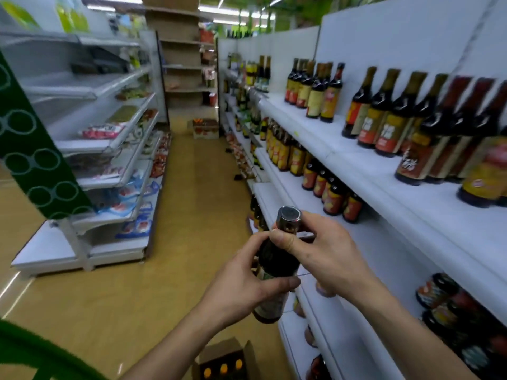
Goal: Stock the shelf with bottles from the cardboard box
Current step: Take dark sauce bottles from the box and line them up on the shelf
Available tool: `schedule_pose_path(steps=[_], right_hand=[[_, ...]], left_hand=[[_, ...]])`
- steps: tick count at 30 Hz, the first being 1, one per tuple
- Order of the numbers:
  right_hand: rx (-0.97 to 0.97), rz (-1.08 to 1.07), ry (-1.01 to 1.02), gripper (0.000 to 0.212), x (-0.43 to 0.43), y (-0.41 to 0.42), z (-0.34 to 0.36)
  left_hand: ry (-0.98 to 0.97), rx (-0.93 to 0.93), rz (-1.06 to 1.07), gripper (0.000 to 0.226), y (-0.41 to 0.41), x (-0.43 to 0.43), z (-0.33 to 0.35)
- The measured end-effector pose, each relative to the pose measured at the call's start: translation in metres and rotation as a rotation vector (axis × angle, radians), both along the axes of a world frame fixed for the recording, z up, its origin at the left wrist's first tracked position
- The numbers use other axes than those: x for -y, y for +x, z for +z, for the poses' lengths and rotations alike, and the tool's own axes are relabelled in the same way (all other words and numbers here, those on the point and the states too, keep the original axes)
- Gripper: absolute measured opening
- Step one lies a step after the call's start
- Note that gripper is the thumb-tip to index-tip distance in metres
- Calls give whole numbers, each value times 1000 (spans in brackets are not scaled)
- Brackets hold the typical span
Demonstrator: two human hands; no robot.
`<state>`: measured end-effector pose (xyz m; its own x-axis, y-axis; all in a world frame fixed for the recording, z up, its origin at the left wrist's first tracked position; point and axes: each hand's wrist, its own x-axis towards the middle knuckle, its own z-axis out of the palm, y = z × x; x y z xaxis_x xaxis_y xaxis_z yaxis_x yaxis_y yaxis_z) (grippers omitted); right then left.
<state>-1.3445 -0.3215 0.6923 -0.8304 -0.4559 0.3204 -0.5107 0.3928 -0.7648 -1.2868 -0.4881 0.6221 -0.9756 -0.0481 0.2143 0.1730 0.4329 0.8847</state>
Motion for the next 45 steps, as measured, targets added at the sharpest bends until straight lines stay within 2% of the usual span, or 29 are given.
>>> schedule_pose_path(steps=[7, 11, 14, 18, 26, 30, 38, 45], right_hand=[[-150, -174, -49, 30, -46, 11, 63], [-219, -263, -110, 39, -83, 18, 96], [-257, -305, -133, 32, -115, 23, 116], [-319, -389, -128, 42, -162, 28, 141], [-401, -555, -159, 34, -266, 42, 188], [-407, -638, -136, 22, -300, 49, 195], [-334, -877, -118, 47, -368, 77, 185], [-294, -1077, -70, 39, -408, 106, 176]], left_hand=[[-13, -86, -156, 73, -24, -38, 63], [10, -122, -226, 69, -37, -75, 93], [25, -154, -308, 62, -44, -108, 114], [37, -198, -399, 62, -52, -157, 140], [95, -266, -596, 62, -70, -272, 186], [139, -252, -673, 61, -71, -314, 191], [188, -153, -871, 64, -67, -397, 181], [154, -123, -1014, 66, -62, -456, 174]])
